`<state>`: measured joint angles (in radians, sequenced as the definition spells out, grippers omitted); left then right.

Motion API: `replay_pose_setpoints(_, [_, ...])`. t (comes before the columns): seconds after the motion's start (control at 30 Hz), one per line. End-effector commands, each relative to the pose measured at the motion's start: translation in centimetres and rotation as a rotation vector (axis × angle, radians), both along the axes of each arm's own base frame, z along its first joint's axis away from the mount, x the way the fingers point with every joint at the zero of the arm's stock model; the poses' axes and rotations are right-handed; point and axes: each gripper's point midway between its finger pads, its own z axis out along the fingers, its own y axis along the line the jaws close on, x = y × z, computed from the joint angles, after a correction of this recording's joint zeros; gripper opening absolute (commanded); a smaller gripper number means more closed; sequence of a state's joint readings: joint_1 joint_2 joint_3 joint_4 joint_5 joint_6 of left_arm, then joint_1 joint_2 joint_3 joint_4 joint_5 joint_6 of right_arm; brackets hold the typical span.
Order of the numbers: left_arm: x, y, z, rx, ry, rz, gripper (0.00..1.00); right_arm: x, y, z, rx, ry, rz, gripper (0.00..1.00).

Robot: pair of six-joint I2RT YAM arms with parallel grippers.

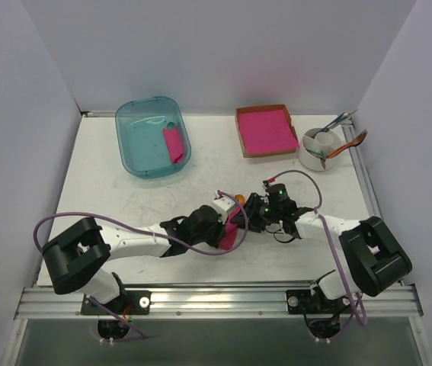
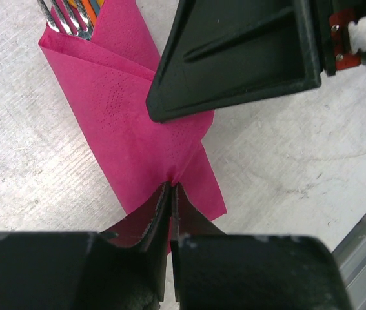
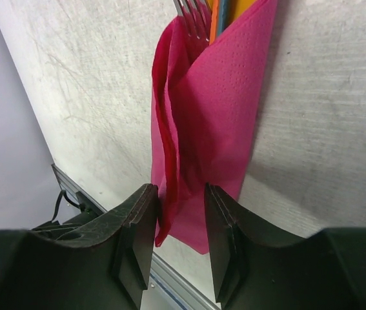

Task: Place the utensils on the paper napkin and roll it up
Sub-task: Roll the napkin at the center of the board.

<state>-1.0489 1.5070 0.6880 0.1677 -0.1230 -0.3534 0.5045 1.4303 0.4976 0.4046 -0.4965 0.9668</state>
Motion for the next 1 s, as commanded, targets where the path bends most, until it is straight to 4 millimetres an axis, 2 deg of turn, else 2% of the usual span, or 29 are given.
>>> replay_pose_setpoints(0.0, [0.5,-1.4,1.8,-0.035,-0.042,-0.018,0.11,0.1,0.4,0.9,-0.009,-0.033,0.018,0.35])
replay_pose_setpoints(0.1, [0.6,-1.5,1.7,-0.029,-0.041,-0.019,0.11,0.0,0.8,1.1,-0.006,-0.037,0.026,0.35])
replay_pose_setpoints(0.2, [0.6,-1.5,1.7,-0.027,-0.039,-0.019,0.11,-0.1,1.1,1.1,-0.008,-0.038,0.034,0.3])
replay_pose_setpoints(0.33, [0.5,-1.4,1.4,-0.02,-0.034,-0.012,0.11,-0.2,1.0,1.1,-0.016,-0.042,0.032,0.12])
replay_pose_setpoints(0.47, [0.6,-1.1,1.6,-0.022,-0.032,0.007,0.16,-0.2,0.9,1.1,-0.018,-0.046,0.029,0.0])
replay_pose_setpoints(0.6, [0.8,-0.4,2.4,-0.035,-0.032,0.059,0.35,0.0,0.9,1.2,-0.016,-0.053,0.024,0.0])
replay_pose_setpoints(0.63, [0.7,-0.1,2.4,-0.035,-0.031,0.065,0.45,0.0,0.9,1.2,-0.014,-0.051,0.021,0.0])
replay_pose_setpoints(0.73, [0.5,0.5,3.1,-0.057,-0.032,0.085,0.59,0.1,1.1,1.3,-0.005,-0.055,0.022,0.0])
replay_pose_setpoints(0.83, [0.3,0.8,3.1,-0.056,-0.019,0.1,0.63,0.4,1.3,1.4,-0.004,-0.061,0.024,0.0])
replay_pose_setpoints(0.97, [0.3,1.2,1.8,-0.018,0.009,0.137,0.63,0.5,1.4,1.6,-0.001,-0.065,0.027,0.0])
